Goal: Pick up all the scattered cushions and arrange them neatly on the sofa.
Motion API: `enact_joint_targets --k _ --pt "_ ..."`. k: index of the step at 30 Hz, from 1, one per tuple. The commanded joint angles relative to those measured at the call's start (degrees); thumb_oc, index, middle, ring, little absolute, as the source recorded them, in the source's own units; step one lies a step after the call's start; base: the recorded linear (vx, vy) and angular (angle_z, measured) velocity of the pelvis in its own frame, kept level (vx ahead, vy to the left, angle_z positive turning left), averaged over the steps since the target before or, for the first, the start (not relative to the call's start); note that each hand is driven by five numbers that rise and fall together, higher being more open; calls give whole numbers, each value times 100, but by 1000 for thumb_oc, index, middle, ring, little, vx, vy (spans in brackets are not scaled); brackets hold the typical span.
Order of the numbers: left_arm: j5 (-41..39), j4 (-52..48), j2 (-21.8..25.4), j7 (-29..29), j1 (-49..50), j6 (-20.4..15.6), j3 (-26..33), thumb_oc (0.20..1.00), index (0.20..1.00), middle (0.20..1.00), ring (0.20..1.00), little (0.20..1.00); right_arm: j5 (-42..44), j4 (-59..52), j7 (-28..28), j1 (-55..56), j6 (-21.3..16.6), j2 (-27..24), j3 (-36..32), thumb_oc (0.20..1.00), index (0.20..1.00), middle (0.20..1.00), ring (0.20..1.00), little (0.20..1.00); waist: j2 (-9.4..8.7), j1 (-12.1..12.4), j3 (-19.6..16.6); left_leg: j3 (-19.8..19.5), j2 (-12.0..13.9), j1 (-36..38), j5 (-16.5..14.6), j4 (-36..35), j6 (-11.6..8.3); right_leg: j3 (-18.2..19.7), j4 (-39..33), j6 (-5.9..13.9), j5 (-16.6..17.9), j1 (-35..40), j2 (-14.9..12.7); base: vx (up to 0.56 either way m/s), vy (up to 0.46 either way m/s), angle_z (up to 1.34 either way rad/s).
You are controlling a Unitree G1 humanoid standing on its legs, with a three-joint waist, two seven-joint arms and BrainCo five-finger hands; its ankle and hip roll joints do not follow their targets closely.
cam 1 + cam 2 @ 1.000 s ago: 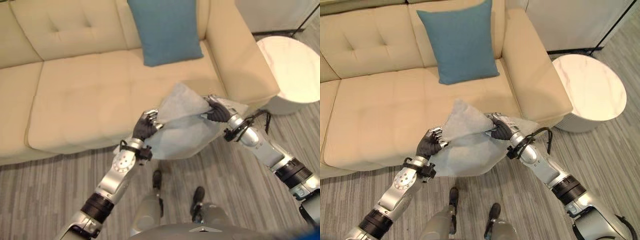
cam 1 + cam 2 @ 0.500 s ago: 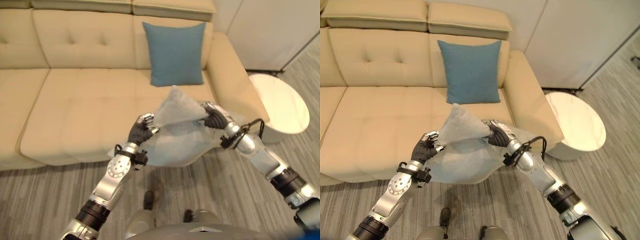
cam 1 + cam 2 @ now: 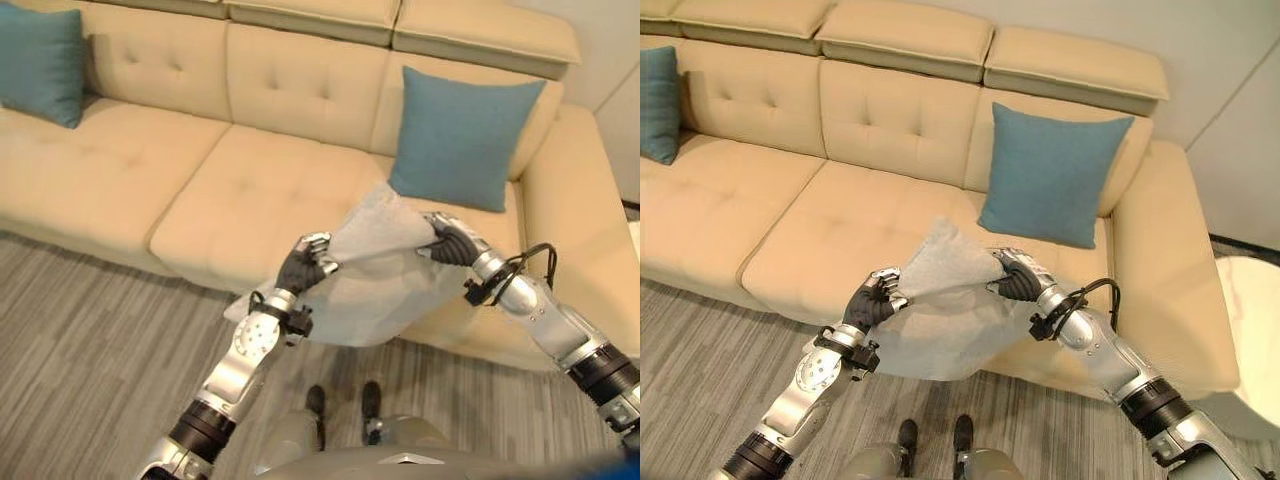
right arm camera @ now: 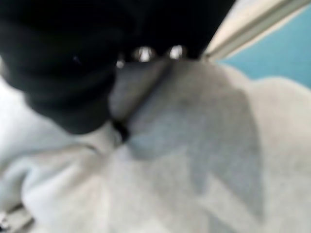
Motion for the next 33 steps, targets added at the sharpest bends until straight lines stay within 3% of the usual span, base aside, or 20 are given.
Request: enact_joint_targets --k 1,3,5,10,12,16,17,18,19,21,22,24,27,29,32,33 --pt "-80 -259 49 -51 -214 -410 88 200 200 200 200 200 349 -149 -330 -5 -148 -132 -876 200 200 200 200 200 -131 25 -591 226 245 236 -72 -488 -153 285 594 918 -720 -13 -125 138 43 39" --pt "-67 -208 34 -37 -310 -376 55 200 200 200 200 200 292 -105 -406 99 -116 -110 -992 200 200 200 200 200 -130 39 -612 461 445 67 237 -736 -224 161 574 923 -809 136 -162 186 63 41" --pt "-91 -183 -8 -122 -297 -335 -12 200 200 200 200 200 190 -54 -398 148 -74 -60 -1054 200 200 200 200 200 -109 2 -674 669 497 193 265 -893 -230 70 591 974 -846 288 -207 267 169 24" --pt "-53 -220 50 -162 -234 -305 -89 200 200 200 200 200 24 74 -373 -38 -39 182 -814 200 200 200 200 200 -222 127 -674 562 149 399 -71 -788 31 330 787 1195 -784 438 -510 229 225 -6" --pt "-54 -232 87 -164 -253 -291 -112 200 200 200 200 200 -15 131 -358 -247 -26 283 -663 200 200 200 200 200 -244 185 -628 557 18 467 -145 -807 165 446 1299 1316 -509 246 -668 144 244 6" --pt "-4 -194 171 -135 -329 -301 -92 200 200 200 200 200 -26 251 -377 -528 -7 437 -514 200 200 200 200 200 -219 273 -571 555 -92 533 -189 -930 310 600 1914 1392 -320 -72 -698 111 153 2" --pt "4 -131 162 -131 -383 -298 -130 200 200 200 200 200 -21 240 -372 -514 10 469 -511 200 200 200 200 200 -212 243 -534 429 -200 719 -214 -1074 334 822 2039 1322 -354 -294 -469 123 81 2" --pt "4 -129 161 -131 -389 -299 -131 200 200 200 200 200 -21 239 -372 -517 10 467 -513 200 200 200 200 200 -202 252 -546 437 -185 702 -188 -1089 329 828 2020 1313 -323 -314 -452 309 174 15" --pt "-3 -95 114 -165 -462 -309 -193 200 200 200 200 200 98 243 -326 -557 18 404 -506 200 200 200 200 200 -132 121 -453 112 -386 901 -184 -1298 353 1283 1589 1143 -517 -749 151 185 92 21" --pt "-3 -92 108 -166 -463 -310 -190 200 200 200 200 200 102 250 -327 -565 14 400 -499 200 200 200 200 200 -121 111 -444 100 -384 925 -191 -1313 352 1272 1583 1141 -526 -727 155 167 59 39" --pt "13 -74 97 -188 -494 -324 -211 200 200 200 200 200 232 282 -297 -586 -3 362 -489 200 200 200 200 200 -92 28 -364 -101 -506 1098 -247 -1426 366 1314 1277 1124 -387 -1040 366 216 13 45" --pt "-1 -67 60 -190 -526 -341 -201 200 200 200 200 200 280 338 -270 -543 5 348 -496 200 200 200 200 200 -85 -57 -291 -344 -607 1198 -311 -1367 371 1420 1157 1196 -232 -1295 478 271 -10 42" --pt "1 -77 -15 -235 -521 -355 -271 200 200 200 200 200 286 341 -258 -502 7 295 -519 200 200 200 200 200 -123 -95 -271 -619 -765 1214 -458 -1184 391 1635 990 1137 -210 -1093 498 190 -22 106" --pt "-11 -53 -109 -266 -511 -349 -346 200 200 200 200 200 356 389 -257 -395 -22 219 -579 200 200 200 200 200 -149 -91 -345 -612 -837 1188 -715 -814 205 1478 884 983 -214 -918 392 217 -102 102" --pt "-94 -57 -183 -288 -526 -303 -401 200 200 200 200 200 370 460 -284 -341 2 149 -612 200 200 200 200 200 -231 -157 -344 -348 -697 838 -855 58 17 1248 753 927 -227 -754 208 112 -58 72" --pt "-122 -17 -218 -292 -490 -268 -411 200 200 200 200 200 403 505 -312 -281 20 158 -642 200 200 200 200 200 -295 -186 -333 65 -402 529 -886 630 -4 1063 621 859 -288 -539 66 166 -65 79"
